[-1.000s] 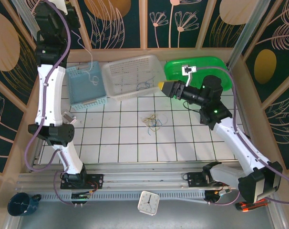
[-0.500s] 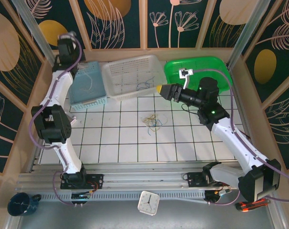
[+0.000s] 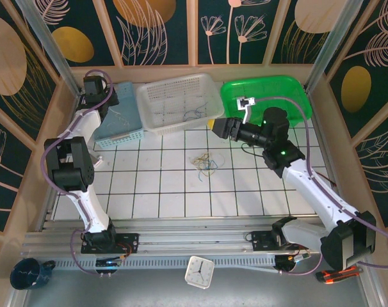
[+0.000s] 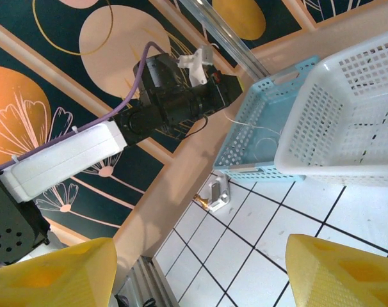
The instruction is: Untangle the cables
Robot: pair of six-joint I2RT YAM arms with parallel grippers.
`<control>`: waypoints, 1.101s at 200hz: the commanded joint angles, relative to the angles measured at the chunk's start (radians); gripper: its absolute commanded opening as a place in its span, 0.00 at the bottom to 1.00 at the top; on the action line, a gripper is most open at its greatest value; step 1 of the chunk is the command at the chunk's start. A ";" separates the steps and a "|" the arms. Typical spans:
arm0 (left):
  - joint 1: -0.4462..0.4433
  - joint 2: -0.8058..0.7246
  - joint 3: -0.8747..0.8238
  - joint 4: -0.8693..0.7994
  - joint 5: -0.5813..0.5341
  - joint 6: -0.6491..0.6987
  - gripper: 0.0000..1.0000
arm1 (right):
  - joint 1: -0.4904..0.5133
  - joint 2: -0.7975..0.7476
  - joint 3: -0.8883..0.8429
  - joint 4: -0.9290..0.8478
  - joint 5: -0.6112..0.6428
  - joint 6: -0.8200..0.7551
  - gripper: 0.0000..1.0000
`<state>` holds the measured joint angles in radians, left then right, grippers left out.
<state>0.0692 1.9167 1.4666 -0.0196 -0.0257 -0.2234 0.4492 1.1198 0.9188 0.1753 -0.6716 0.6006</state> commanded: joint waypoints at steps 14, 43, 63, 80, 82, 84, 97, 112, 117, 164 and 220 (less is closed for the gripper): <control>0.000 0.097 0.064 -0.050 0.025 -0.015 0.14 | 0.014 -0.026 -0.009 0.013 0.027 -0.016 0.70; 0.000 0.137 0.127 -0.108 0.022 -0.013 0.66 | 0.015 -0.039 -0.006 -0.002 0.036 -0.021 0.70; 0.000 0.132 0.158 -0.130 0.002 -0.014 0.95 | 0.016 -0.046 -0.006 -0.008 0.043 -0.022 0.70; 0.000 0.124 0.178 -0.144 -0.001 -0.010 0.99 | 0.018 -0.048 -0.007 -0.008 0.044 -0.021 0.70; 0.000 0.124 0.181 -0.145 -0.002 -0.009 0.99 | 0.018 -0.047 -0.007 -0.007 0.045 -0.020 0.70; 0.000 0.122 0.183 -0.147 -0.002 -0.010 0.99 | 0.019 -0.047 -0.006 -0.006 0.045 -0.019 0.70; 0.000 0.115 0.194 -0.158 0.005 -0.010 0.99 | 0.022 -0.048 -0.006 -0.007 0.047 -0.018 0.70; 0.000 0.101 0.197 -0.163 0.007 -0.010 0.99 | 0.027 -0.049 -0.005 -0.006 0.050 -0.018 0.70; 0.000 0.095 0.195 -0.163 0.009 -0.011 0.99 | 0.027 -0.050 -0.006 -0.008 0.052 -0.019 0.70; 0.000 0.033 0.174 -0.158 0.032 -0.017 0.99 | 0.035 -0.056 -0.008 -0.021 0.068 -0.024 0.70; -0.001 -0.101 0.039 -0.090 0.193 -0.101 0.99 | 0.035 -0.055 -0.051 -0.057 0.130 -0.044 0.70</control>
<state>0.0692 1.8961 1.5803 -0.1535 0.0616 -0.2661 0.4751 1.0794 0.9016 0.1490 -0.5907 0.5926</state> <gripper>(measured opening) 0.988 0.702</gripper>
